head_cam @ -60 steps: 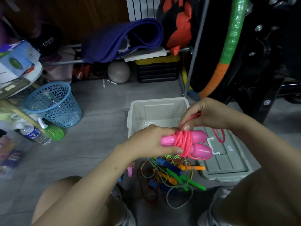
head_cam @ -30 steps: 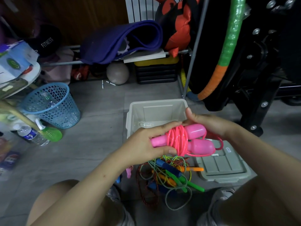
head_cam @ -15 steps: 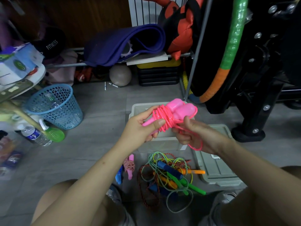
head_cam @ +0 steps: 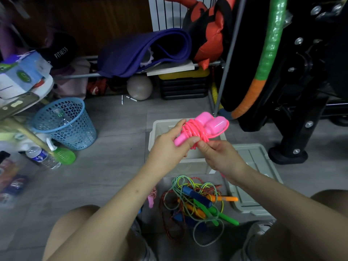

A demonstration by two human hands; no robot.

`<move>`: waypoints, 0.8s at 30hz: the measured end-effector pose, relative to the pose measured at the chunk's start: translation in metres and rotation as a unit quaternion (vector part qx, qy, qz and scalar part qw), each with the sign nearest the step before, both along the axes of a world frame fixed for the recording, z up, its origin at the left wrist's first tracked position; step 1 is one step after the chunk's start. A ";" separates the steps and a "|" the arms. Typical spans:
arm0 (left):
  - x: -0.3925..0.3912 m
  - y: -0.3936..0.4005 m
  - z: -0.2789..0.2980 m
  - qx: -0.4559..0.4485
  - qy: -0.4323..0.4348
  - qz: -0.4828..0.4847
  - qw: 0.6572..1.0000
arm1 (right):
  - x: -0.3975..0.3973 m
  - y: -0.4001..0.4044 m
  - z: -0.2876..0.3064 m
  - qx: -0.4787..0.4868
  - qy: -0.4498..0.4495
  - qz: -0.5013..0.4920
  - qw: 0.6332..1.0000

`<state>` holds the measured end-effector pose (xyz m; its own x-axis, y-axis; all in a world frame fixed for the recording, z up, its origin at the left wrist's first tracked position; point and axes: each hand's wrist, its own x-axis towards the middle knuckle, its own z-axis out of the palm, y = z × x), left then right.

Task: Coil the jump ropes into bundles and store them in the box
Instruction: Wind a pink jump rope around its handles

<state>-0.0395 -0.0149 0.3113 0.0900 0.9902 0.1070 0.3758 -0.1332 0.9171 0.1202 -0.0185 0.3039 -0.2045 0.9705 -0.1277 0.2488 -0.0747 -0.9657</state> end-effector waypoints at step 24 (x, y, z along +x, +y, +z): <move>0.007 0.001 -0.018 0.020 0.202 -0.005 0.979 | 0.017 -0.014 0.032 0.130 -0.085 0.029 0.987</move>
<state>-0.0327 -0.0135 0.2938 0.1431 0.9848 0.0988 0.7048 -0.1714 0.6884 0.1375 -0.0322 0.3358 -0.2581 0.9622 0.0872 0.4055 0.1899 -0.8942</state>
